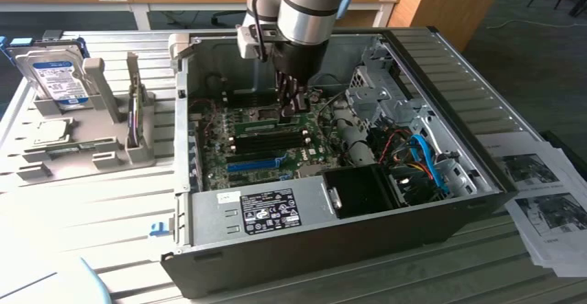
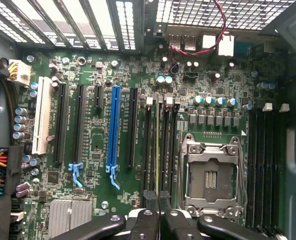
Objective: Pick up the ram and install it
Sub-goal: 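Insert the ram into the slot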
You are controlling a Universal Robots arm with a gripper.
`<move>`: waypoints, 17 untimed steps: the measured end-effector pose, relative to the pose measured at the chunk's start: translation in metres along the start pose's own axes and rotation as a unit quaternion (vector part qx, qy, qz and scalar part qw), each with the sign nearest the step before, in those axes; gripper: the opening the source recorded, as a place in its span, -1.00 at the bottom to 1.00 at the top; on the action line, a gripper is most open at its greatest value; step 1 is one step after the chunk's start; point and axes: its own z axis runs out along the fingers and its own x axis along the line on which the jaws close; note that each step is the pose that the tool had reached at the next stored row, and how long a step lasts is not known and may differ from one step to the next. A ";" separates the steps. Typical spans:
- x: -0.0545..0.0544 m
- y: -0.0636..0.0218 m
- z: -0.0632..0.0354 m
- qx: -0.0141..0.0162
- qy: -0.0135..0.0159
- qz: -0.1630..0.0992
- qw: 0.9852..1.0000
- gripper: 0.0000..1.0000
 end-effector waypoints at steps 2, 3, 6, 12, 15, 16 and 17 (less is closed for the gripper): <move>0.000 -0.0002 0.0000 0.000 0.000 0.000 1.000 -0.79; 0.000 -0.0002 0.0000 0.000 0.000 0.000 1.000 -0.79; 0.000 -0.0003 0.0013 0.000 0.000 0.000 1.000 -0.79; 0.000 -0.0008 0.0086 0.000 0.000 0.000 1.000 -0.79; 0.000 -0.0011 0.0127 0.000 0.000 0.000 1.000 -0.79; 0.000 -0.0012 0.0140 0.000 0.000 0.000 1.000 -0.79; 0.000 -0.0013 0.0153 0.000 0.000 0.000 1.000 -0.79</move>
